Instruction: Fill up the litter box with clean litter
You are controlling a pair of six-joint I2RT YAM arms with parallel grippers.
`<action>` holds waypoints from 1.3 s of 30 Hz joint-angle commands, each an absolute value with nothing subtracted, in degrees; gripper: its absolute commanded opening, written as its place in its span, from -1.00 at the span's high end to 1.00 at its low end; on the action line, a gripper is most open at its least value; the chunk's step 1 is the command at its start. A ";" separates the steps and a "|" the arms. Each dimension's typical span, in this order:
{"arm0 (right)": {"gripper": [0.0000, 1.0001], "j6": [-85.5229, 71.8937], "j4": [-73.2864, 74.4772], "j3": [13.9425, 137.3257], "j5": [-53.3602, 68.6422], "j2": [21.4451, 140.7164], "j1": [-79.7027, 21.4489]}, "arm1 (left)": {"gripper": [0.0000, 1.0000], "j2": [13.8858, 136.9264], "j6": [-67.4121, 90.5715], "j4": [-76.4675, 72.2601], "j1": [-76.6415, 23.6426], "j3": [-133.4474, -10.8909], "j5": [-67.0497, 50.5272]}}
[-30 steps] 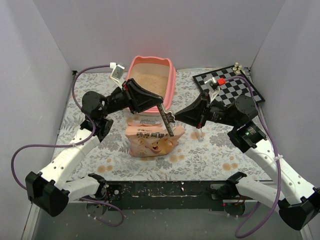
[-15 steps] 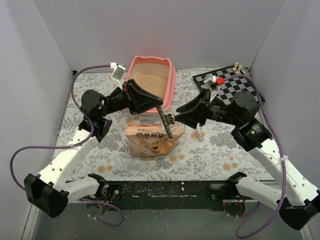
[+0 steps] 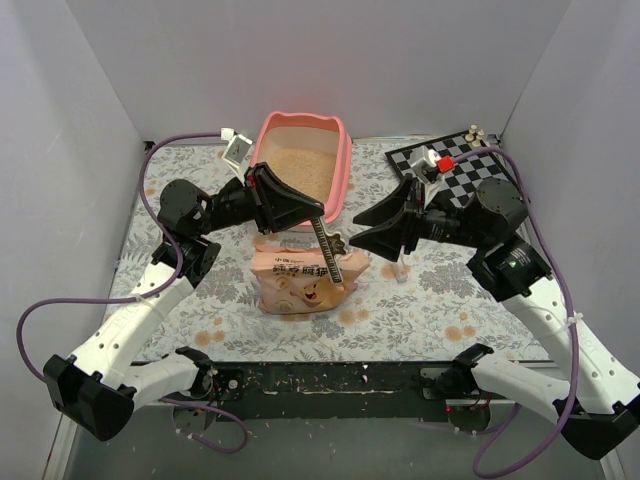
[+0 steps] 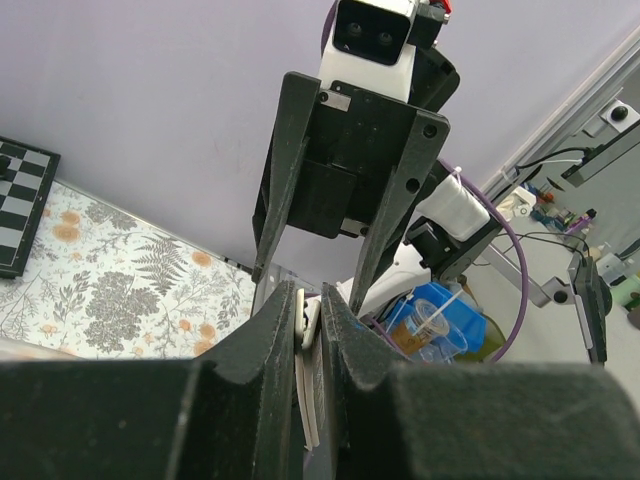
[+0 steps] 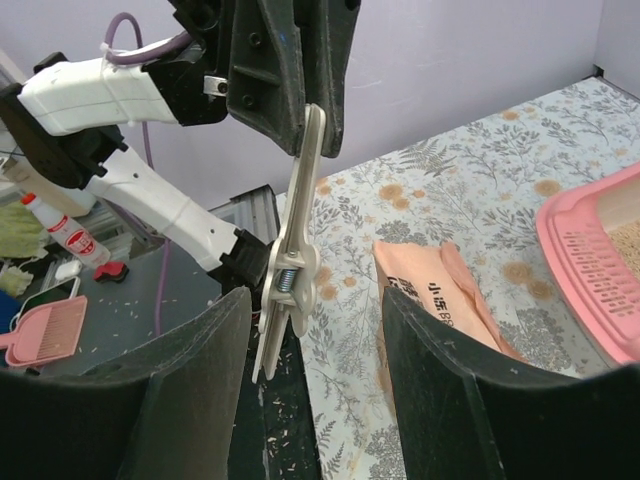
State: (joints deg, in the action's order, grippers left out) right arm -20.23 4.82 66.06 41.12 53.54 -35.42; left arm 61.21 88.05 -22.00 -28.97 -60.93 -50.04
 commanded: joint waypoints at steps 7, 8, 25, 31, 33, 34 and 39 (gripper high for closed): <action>-0.28 -28.12 -10.01 61.79 46.49 54.93 -36.56 | 0.81 59.94 86.75 -21.18 -28.74 -63.37 -50.01; -0.28 -28.30 -10.37 61.61 46.23 55.11 -37.00 | 0.81 59.85 86.75 -21.09 -28.74 -63.37 -49.84; 0.73 -26.11 -8.97 62.49 42.20 57.31 -41.13 | 0.53 59.94 87.10 -22.23 -28.74 -63.37 -49.83; 0.97 -23.30 -4.57 62.14 35.43 54.50 -41.13 | -0.38 57.75 83.78 -20.23 -28.74 -62.84 -50.72; 0.97 -22.42 -2.73 62.23 32.88 53.09 -41.13 | -0.57 55.99 80.00 -14.98 -28.74 -63.02 -47.92; 0.97 -21.98 -2.12 62.49 32.44 52.74 -41.13 | -0.60 55.12 77.63 -13.20 -28.74 -63.37 -46.77; 0.97 -17.59 6.83 66.17 28.31 51.68 -41.13 | -0.67 51.60 66.47 1.64 -28.74 -63.37 -36.93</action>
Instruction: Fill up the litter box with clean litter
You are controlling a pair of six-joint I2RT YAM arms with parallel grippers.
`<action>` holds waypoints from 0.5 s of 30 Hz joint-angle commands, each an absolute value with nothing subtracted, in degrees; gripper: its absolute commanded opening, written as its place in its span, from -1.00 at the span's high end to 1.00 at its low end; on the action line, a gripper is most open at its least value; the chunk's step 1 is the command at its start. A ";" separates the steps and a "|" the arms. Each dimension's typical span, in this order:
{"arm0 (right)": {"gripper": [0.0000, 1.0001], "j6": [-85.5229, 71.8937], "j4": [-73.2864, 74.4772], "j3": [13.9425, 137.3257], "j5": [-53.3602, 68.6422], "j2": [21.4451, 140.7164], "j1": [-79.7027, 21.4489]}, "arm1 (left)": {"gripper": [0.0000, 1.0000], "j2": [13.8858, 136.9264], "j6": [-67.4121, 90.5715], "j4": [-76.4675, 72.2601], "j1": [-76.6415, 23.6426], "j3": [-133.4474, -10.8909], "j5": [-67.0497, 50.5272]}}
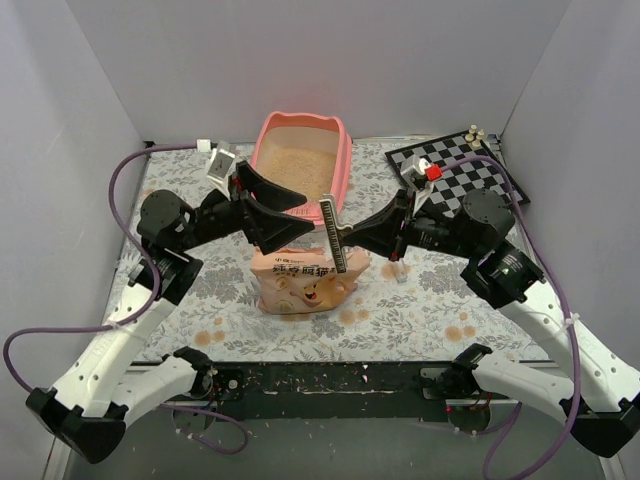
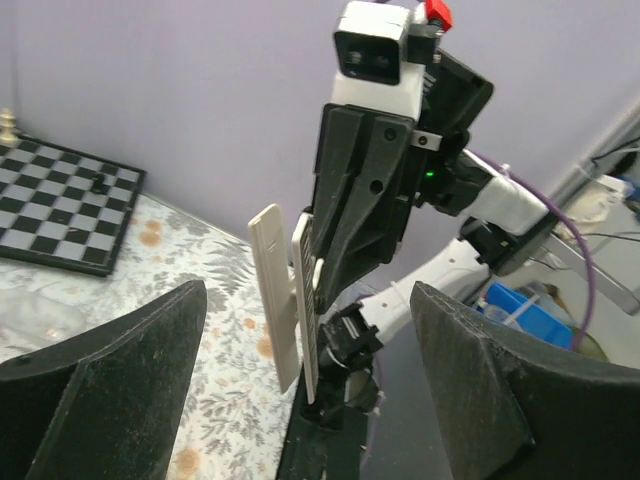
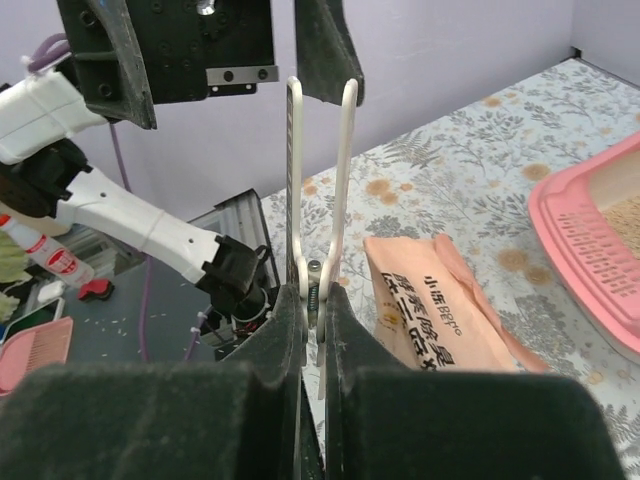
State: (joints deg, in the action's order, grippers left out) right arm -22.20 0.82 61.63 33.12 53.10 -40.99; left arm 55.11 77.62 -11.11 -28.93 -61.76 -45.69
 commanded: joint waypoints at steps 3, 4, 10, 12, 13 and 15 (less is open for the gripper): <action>0.97 -13.02 14.47 69.25 26.02 51.68 -41.13 | -0.68 50.45 61.19 7.89 -28.74 -62.14 -33.15; 0.97 -11.09 17.46 70.39 24.80 52.11 -41.13 | -0.68 50.28 59.87 9.65 -28.83 -61.53 -32.53; 0.97 -2.74 29.61 74.09 21.89 55.36 -41.13 | -0.68 51.68 49.15 17.92 -28.74 -56.70 -31.38; 0.97 -0.45 31.72 74.88 20.48 56.59 -41.13 | -0.68 52.73 46.86 20.73 -28.74 -54.94 -30.67; 0.97 -0.18 32.42 75.06 19.96 57.04 -41.05 | -0.68 53.00 45.98 21.79 -28.74 -54.06 -30.85; 0.97 1.65 33.31 75.50 19.07 57.92 -41.04 | -0.67 52.91 44.48 23.11 -28.74 -52.30 -30.59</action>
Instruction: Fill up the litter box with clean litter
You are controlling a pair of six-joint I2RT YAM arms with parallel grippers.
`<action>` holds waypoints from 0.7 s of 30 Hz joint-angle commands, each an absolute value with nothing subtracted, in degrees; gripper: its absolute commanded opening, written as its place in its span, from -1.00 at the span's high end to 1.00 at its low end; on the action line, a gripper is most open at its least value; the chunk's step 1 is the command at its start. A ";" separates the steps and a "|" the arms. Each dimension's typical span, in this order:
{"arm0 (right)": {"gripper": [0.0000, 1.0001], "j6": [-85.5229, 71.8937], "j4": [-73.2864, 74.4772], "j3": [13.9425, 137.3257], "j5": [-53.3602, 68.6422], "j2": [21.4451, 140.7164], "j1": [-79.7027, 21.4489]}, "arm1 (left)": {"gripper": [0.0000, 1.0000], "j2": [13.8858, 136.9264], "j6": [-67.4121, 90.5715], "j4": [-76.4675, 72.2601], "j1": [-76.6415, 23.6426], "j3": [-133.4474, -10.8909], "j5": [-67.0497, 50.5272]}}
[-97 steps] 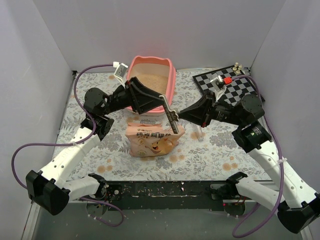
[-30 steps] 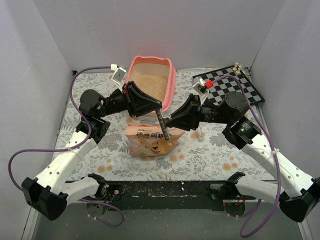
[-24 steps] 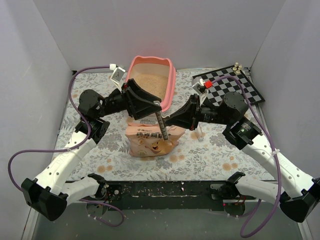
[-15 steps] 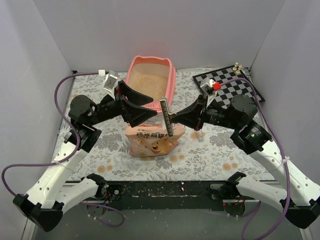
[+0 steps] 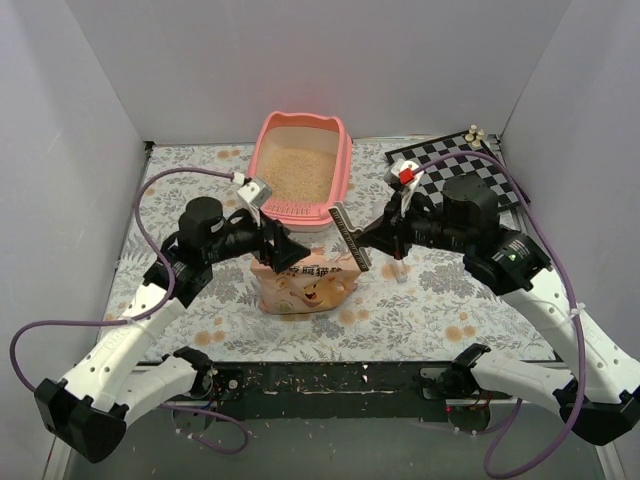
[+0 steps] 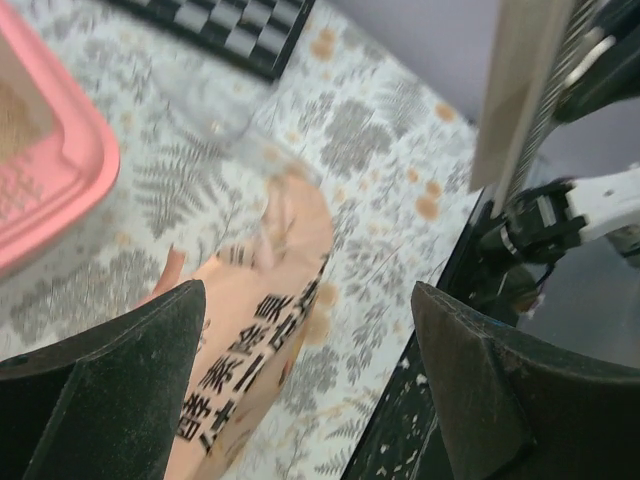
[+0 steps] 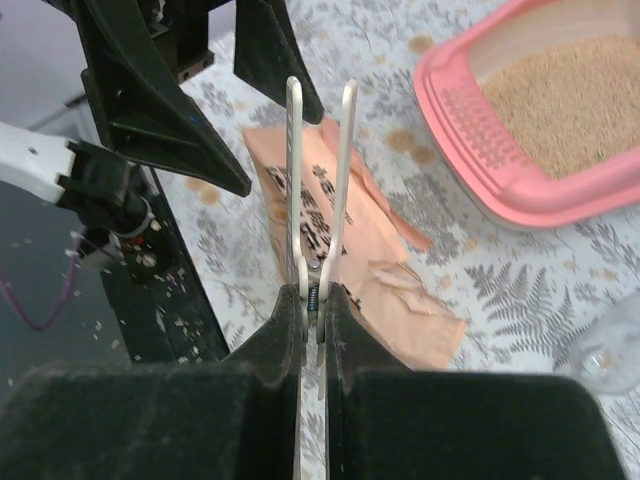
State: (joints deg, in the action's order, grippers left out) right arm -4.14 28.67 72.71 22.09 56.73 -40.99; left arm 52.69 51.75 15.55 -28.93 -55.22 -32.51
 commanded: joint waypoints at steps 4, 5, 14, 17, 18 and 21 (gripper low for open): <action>0.97 2.90 33.66 75.76 19.33 59.15 -40.96 | -0.67 50.98 42.10 23.47 -28.92 -48.26 -27.60; 0.97 2.99 33.92 75.85 19.25 59.41 -40.87 | -0.67 50.19 41.58 23.12 -29.00 -46.95 -26.55; 0.97 3.51 33.84 75.67 20.48 61.34 -40.61 | -0.68 47.20 38.76 19.52 -31.29 -39.30 -19.52; 0.97 4.13 34.36 75.94 20.65 62.66 -40.61 | -0.68 47.64 38.85 18.63 -31.46 -38.23 -19.51; 0.97 4.48 34.54 76.20 20.92 63.10 -40.52 | -0.68 47.81 38.76 18.46 -31.55 -37.88 -18.99; 0.97 5.88 35.59 77.08 22.23 64.77 -40.43 | -0.65 47.55 38.15 16.71 -31.82 -36.13 -17.23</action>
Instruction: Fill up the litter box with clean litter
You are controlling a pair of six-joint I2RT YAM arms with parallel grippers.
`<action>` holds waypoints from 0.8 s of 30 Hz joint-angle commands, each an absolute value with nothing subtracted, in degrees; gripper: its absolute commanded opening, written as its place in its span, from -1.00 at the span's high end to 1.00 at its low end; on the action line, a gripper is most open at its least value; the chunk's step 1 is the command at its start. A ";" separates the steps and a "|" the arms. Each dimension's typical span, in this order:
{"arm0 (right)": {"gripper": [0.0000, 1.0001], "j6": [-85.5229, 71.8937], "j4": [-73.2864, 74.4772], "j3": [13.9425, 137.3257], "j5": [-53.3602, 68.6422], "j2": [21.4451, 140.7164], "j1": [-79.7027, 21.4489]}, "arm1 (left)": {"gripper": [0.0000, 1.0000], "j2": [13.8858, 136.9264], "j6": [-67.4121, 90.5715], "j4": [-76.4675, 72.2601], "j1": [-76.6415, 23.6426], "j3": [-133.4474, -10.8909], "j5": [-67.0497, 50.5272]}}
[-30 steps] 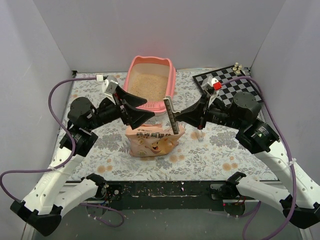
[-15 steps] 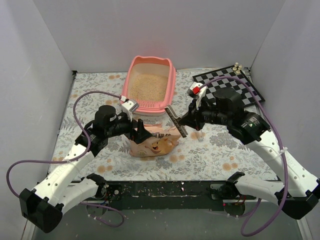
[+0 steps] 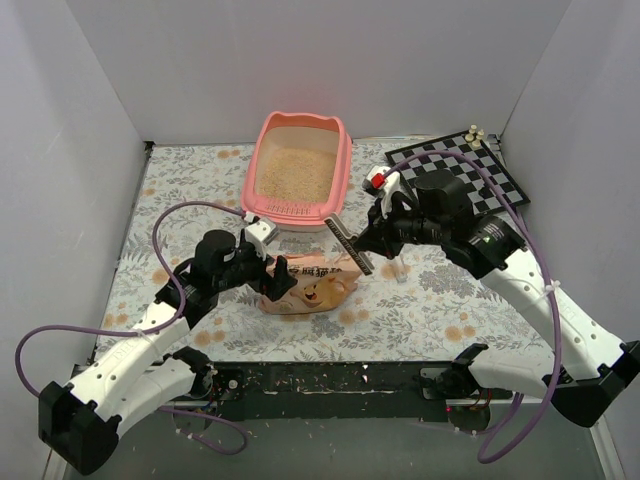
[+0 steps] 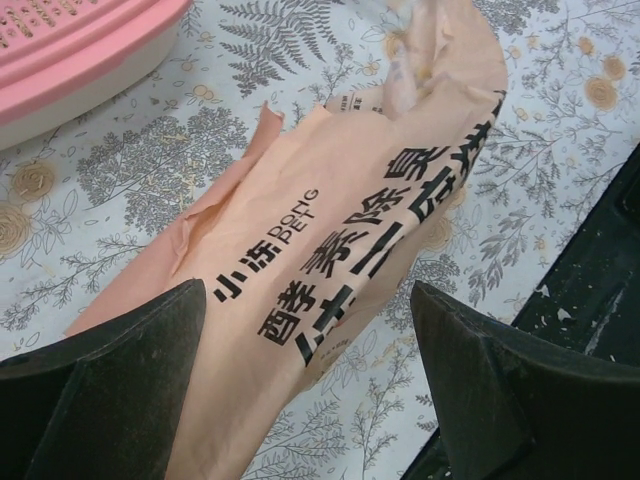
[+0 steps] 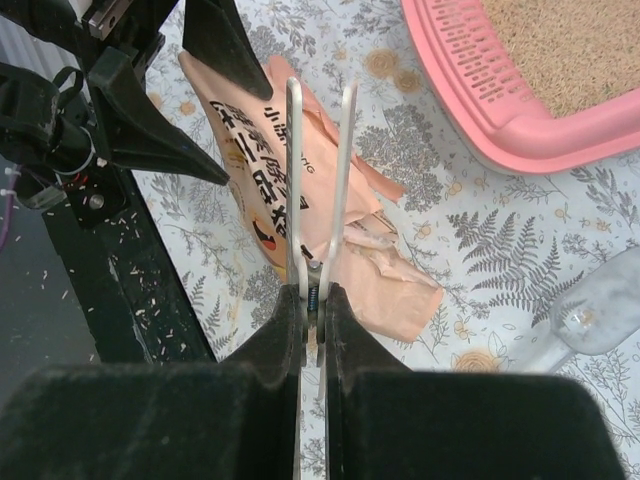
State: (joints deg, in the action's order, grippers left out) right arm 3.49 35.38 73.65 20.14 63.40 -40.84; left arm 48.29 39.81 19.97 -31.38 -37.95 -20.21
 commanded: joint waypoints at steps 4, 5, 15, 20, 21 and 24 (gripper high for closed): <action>0.97 8.08 36.65 77.61 24.77 67.32 -40.17 | -0.51 46.14 37.62 14.51 -32.25 -33.58 -16.96; 0.97 8.78 36.65 77.52 25.39 67.93 -40.17 | -0.41 46.06 37.53 14.33 -32.34 -33.40 -16.96; 0.97 21.08 33.05 76.55 34.00 71.80 -38.94 | 1.00 46.23 37.18 14.15 -32.61 -33.40 -16.53; 0.97 30.83 32.96 76.82 41.03 74.44 -38.50 | 1.00 44.04 37.79 14.24 -32.70 -33.13 -17.23; 0.97 32.50 33.05 76.82 42.44 75.05 -38.41 | 1.00 43.69 37.88 14.15 -32.70 -33.05 -17.14; 0.97 35.85 32.35 76.82 44.91 76.72 -38.23 | 1.00 43.16 38.23 14.15 -32.70 -33.13 -17.31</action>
State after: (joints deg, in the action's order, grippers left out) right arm 27.75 35.38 74.87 38.28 74.85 -38.59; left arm 45.69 37.52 16.25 -32.49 -32.62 -17.02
